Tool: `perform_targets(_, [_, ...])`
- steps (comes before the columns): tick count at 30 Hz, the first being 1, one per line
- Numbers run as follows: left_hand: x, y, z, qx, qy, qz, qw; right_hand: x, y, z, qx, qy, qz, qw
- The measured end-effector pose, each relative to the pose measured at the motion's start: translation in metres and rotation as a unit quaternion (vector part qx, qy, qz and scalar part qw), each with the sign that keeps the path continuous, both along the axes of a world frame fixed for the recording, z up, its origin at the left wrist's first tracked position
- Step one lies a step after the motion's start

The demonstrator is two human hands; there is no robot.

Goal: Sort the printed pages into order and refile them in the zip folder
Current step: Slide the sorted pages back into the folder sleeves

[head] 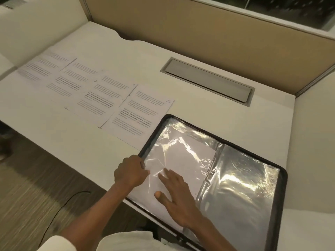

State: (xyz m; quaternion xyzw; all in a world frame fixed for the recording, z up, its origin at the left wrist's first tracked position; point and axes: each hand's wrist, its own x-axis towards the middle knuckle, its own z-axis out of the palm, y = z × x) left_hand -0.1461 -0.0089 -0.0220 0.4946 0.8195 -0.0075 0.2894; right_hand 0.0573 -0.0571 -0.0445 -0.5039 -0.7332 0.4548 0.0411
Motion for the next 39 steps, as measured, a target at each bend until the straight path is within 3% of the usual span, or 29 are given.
perform_targets(7, [-0.017, 0.007, -0.006, -0.042, 0.111, -0.125, 0.985, -0.02, -0.01, -0.038, 0.182, -0.087, -0.028, 0.979])
perform_targets(13, [-0.018, 0.007, -0.004, -0.033, 0.139, -0.207, 0.968, -0.032, -0.004, -0.04, 0.203, -0.089, -0.065, 0.973])
perform_targets(16, [-0.027, 0.009, -0.006, -0.022, 0.116, -0.179, 0.977, -0.035, 0.014, -0.025, 0.147, -0.056, -0.105, 0.982])
perform_targets(21, [-0.052, 0.027, 0.0, -0.034, -0.011, -0.058, 0.998, -0.044, 0.05, -0.01, 0.077, -0.026, -0.128, 0.988])
perform_targets(27, [-0.104, 0.041, 0.019, 0.033, -0.117, 0.024, 0.992, -0.066, 0.087, 0.007, 0.05, -0.038, -0.007, 0.998])
perform_targets(33, [-0.162, 0.045, 0.027, 0.082, -0.076, 0.07, 0.991, -0.126, 0.111, 0.017, 0.071, -0.036, 0.092, 0.993])
perform_targets(39, [-0.241, 0.051, 0.015, 0.063, -0.028, 0.069, 0.995, -0.213, 0.146, 0.021, 0.095, -0.041, 0.174, 0.979])
